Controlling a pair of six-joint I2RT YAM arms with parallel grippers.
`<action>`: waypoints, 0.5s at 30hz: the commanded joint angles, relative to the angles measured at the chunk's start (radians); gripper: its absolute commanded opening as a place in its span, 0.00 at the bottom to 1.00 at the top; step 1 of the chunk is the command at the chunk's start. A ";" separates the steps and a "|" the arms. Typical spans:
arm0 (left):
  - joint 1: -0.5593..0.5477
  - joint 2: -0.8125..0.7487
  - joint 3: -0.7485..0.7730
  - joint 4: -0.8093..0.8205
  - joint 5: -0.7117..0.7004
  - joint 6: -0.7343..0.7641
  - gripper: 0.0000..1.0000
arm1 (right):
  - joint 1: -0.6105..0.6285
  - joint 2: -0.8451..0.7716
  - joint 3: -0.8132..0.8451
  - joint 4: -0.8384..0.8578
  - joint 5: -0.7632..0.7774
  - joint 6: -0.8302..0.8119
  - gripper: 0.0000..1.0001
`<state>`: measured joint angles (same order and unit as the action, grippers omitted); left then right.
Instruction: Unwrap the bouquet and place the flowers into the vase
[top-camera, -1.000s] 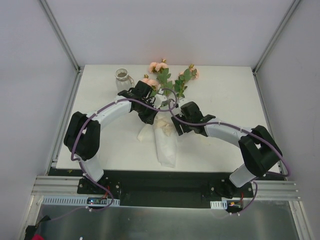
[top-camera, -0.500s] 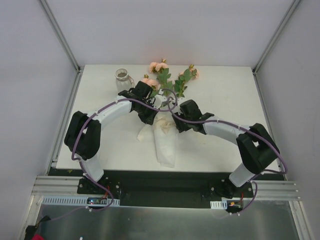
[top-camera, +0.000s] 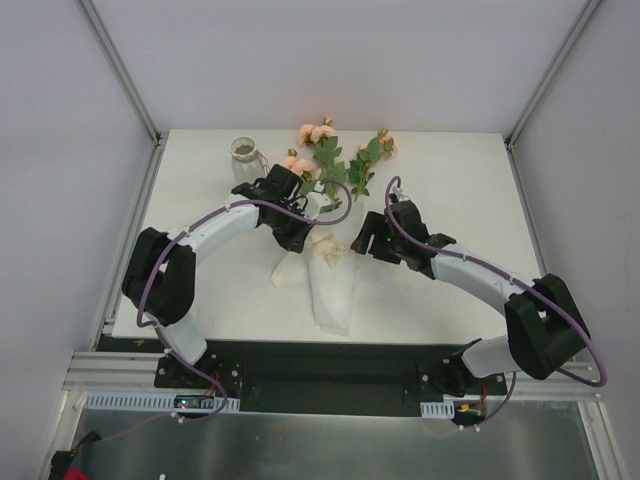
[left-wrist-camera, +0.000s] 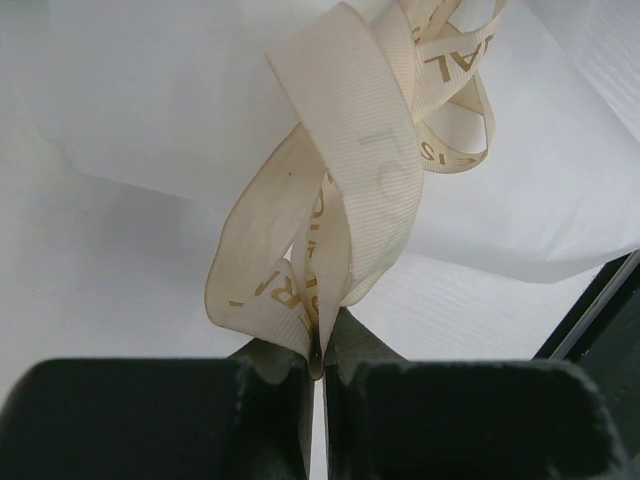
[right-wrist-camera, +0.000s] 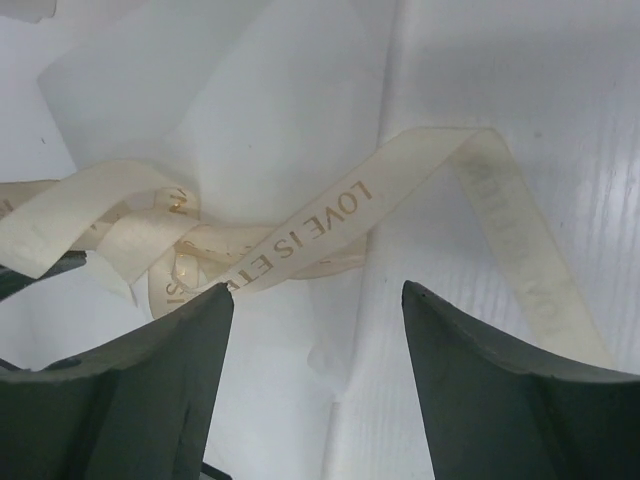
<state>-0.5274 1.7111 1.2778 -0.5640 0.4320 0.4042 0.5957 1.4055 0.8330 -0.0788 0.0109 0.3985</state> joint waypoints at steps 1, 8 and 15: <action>0.017 -0.065 -0.023 -0.022 -0.009 0.010 0.00 | -0.013 0.001 -0.066 0.106 -0.026 0.292 0.71; 0.020 -0.077 -0.040 -0.022 -0.009 0.019 0.00 | -0.059 0.081 -0.126 0.295 -0.048 0.477 0.69; 0.020 -0.077 -0.044 -0.024 -0.001 0.022 0.00 | -0.099 0.194 -0.175 0.594 -0.107 0.635 0.63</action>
<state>-0.5213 1.6752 1.2434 -0.5671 0.4320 0.4084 0.4999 1.5509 0.6502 0.3164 -0.0479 0.9089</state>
